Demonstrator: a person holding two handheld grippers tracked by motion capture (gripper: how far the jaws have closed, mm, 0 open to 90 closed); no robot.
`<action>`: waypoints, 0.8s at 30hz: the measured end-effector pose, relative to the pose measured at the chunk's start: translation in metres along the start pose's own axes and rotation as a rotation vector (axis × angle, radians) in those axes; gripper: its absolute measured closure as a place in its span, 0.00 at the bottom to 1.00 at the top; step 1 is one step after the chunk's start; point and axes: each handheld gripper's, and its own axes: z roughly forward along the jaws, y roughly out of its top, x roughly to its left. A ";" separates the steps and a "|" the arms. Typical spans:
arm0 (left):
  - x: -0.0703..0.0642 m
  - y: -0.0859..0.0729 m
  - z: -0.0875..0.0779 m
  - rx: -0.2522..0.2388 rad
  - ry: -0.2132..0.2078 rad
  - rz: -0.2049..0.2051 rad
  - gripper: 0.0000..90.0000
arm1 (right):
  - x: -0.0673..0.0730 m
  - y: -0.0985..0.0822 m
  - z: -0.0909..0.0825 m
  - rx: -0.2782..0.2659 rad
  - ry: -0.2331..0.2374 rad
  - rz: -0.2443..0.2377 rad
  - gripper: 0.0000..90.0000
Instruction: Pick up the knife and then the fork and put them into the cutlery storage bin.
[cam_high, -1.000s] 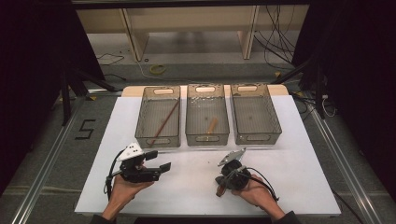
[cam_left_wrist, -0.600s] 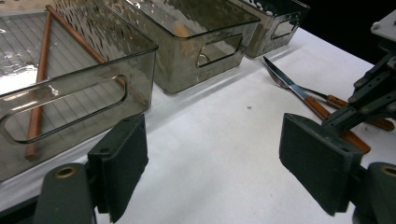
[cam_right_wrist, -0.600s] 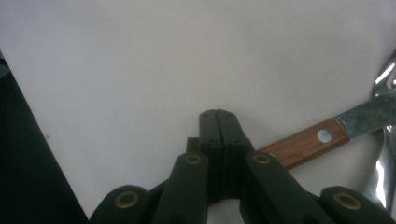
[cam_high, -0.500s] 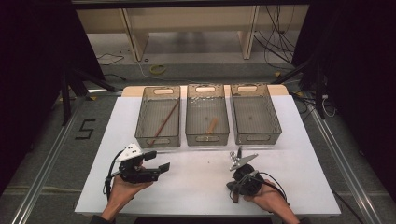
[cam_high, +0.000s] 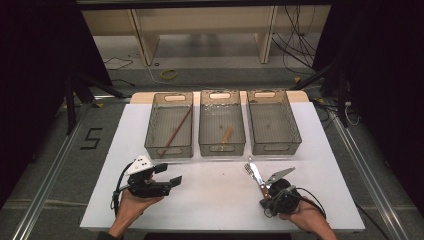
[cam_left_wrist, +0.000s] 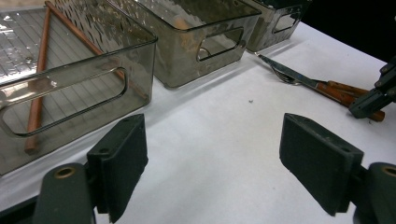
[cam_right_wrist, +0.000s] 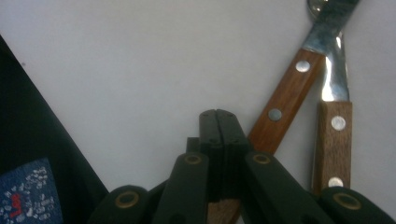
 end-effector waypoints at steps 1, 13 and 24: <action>0.000 0.000 0.000 0.000 0.000 0.000 0.25 | -0.001 -0.001 -0.001 0.003 -0.003 -0.001 1.00; 0.000 0.000 -0.001 -0.006 0.003 0.002 0.25 | -0.016 -0.009 -0.011 0.035 -0.052 0.030 1.00; 0.000 0.000 -0.002 -0.014 0.007 0.007 0.25 | -0.019 -0.008 -0.019 0.014 -0.058 0.036 0.93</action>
